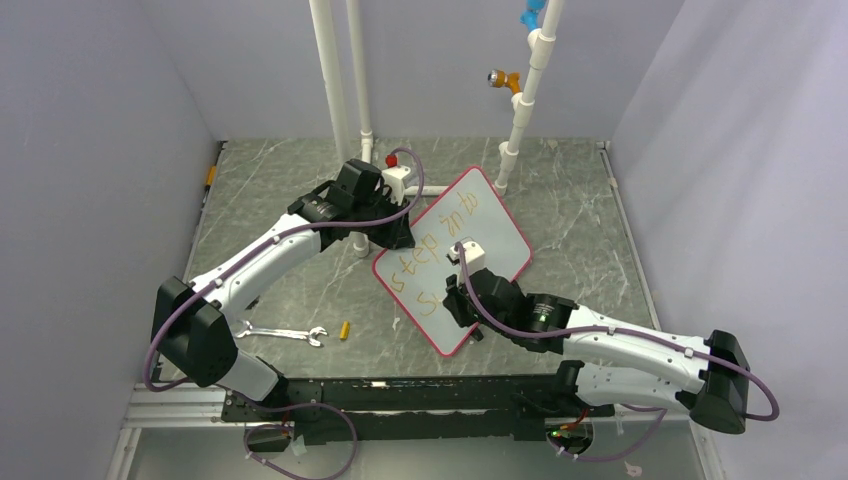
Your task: Write a sentence on the whiteboard
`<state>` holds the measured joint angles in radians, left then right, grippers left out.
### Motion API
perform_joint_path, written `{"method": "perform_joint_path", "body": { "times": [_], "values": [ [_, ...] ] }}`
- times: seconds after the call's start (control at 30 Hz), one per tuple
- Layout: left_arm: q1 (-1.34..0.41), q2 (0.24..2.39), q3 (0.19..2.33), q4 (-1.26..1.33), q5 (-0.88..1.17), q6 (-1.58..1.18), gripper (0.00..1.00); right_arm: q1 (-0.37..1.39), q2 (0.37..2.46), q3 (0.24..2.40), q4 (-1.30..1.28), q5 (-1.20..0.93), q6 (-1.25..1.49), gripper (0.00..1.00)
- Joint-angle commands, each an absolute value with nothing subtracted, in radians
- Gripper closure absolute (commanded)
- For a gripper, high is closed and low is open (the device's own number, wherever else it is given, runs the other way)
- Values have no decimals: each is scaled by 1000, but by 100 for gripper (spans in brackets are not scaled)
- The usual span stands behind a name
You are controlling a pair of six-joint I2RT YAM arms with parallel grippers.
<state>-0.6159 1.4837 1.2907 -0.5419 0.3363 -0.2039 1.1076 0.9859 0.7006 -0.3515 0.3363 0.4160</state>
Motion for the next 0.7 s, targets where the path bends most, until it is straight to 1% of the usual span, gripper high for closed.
{"method": "perform_joint_path", "body": {
  "times": [0.0, 0.27, 0.67],
  "values": [
    [-618, 1485, 1319, -529, 244, -109, 100, 1108, 1002, 716, -379, 386, 428, 100],
    [-618, 1482, 1318, -529, 244, -109, 100, 1108, 1023, 745, -401, 434, 413, 100],
    [-618, 1482, 1319, -530, 248, -109, 100, 1102, 1052, 790, -385, 448, 379, 100]
  ]
}}
